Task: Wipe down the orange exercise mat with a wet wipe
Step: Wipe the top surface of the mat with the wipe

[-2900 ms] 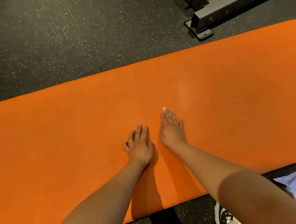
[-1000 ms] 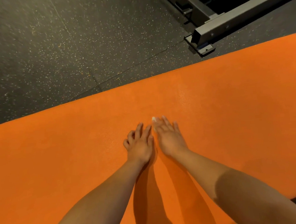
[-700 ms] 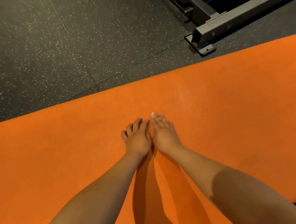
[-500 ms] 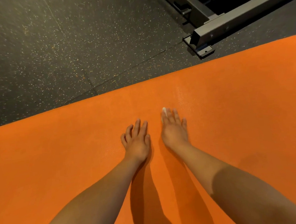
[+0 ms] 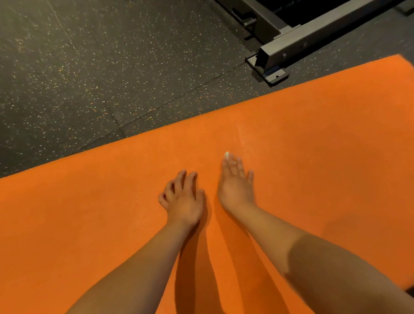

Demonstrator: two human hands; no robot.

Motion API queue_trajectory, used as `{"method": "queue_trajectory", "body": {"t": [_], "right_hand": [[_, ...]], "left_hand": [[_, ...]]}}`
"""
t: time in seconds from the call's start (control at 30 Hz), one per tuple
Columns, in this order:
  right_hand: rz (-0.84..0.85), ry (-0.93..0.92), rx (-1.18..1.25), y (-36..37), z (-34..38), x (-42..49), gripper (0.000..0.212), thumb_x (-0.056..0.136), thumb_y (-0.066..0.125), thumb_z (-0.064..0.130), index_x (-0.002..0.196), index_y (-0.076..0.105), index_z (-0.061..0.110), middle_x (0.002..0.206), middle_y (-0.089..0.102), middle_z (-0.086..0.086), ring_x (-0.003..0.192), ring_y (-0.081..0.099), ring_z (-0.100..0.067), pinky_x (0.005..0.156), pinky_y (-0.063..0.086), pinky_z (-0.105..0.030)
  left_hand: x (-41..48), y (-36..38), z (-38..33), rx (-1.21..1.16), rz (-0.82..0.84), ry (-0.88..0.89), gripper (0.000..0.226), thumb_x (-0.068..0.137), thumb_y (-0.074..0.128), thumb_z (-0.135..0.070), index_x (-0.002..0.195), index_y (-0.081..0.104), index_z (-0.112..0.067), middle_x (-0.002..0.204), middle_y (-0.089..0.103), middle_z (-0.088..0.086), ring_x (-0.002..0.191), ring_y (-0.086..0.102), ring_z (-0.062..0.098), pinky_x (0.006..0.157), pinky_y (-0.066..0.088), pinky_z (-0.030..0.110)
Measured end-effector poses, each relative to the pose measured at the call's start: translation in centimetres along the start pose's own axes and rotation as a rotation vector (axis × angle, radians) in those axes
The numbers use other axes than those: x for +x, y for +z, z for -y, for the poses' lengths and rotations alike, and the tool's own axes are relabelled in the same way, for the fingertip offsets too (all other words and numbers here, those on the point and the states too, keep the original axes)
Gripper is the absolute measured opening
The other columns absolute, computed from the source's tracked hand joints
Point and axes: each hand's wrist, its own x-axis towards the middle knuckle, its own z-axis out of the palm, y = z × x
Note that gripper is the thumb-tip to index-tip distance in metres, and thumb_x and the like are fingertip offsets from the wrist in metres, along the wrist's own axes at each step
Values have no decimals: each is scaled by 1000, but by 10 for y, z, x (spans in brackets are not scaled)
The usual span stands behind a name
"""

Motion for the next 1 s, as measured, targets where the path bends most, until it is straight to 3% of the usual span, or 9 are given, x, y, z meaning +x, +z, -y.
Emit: {"method": "queue_trajectory", "body": {"t": [0.13,0.23,0.33,0.43,0.53,0.73,0.8,0.93,1.0], "right_hand": [[85,-277,-39,16,13,-5,59,108,28,27,163,3,26,169,-7,13,154,-16,-14,124,-1,-53],[-14,-131,-51,5,-11,13,57,110,20,30,163,0,27,169,-9,13,155,-15,-14,124,-2,-53],[-60,56,3,-3,-16,25,58,109,20,30,163,-2,23,169,-11,11,155,-15,-15,123,-5,-54],[13,-112,40,3,16,21,59,108,25,29,163,2,22,169,-8,9,155,-14,-16,124,-4,-56],[40,-300,-42,7,19,26,57,109,24,29,163,5,26,169,-4,12,154,-16,-14,124,-6,-55],[-82,136,45,-18,-21,63,58,109,21,27,162,-1,22,169,-12,10,155,-17,-17,122,-5,-56],[-56,77,48,-15,-1,60,61,108,24,24,162,-3,22,169,-12,9,155,-16,-16,121,-8,-57],[45,-240,-13,1,32,48,63,107,31,28,163,1,25,169,-8,12,154,-16,-13,122,-8,-58],[11,-245,-91,-4,21,57,59,109,25,30,163,3,27,169,-4,13,155,-15,-13,122,-7,-57]], "left_hand": [[10,-1,-16,80,-34,122,52,103,37,-39,154,26,-42,166,11,-12,144,15,25,111,14,48],[18,-2,-5,92,15,95,53,105,32,-43,156,19,-44,168,0,-13,150,4,22,114,9,48],[19,-1,-2,61,-5,74,52,103,38,-44,153,26,-45,166,7,-15,146,8,21,112,8,47],[30,-5,-13,-8,-83,46,44,101,41,-42,146,39,-41,161,22,-10,140,19,25,109,15,47],[45,-8,-21,21,-57,86,47,103,35,-42,150,32,-43,167,10,-10,145,13,24,111,11,48],[52,-2,-10,83,17,77,51,104,25,-51,155,16,-48,167,-7,-14,149,0,20,113,5,49],[54,-2,-11,57,7,67,51,104,26,-51,154,17,-48,167,-6,-15,148,0,19,114,5,50],[53,-2,-12,47,0,85,51,105,25,-48,155,15,-49,167,-8,-17,147,1,18,115,5,48],[53,-2,-11,44,-4,81,51,104,25,-48,155,15,-49,167,-8,-17,147,2,18,114,4,48]]}}
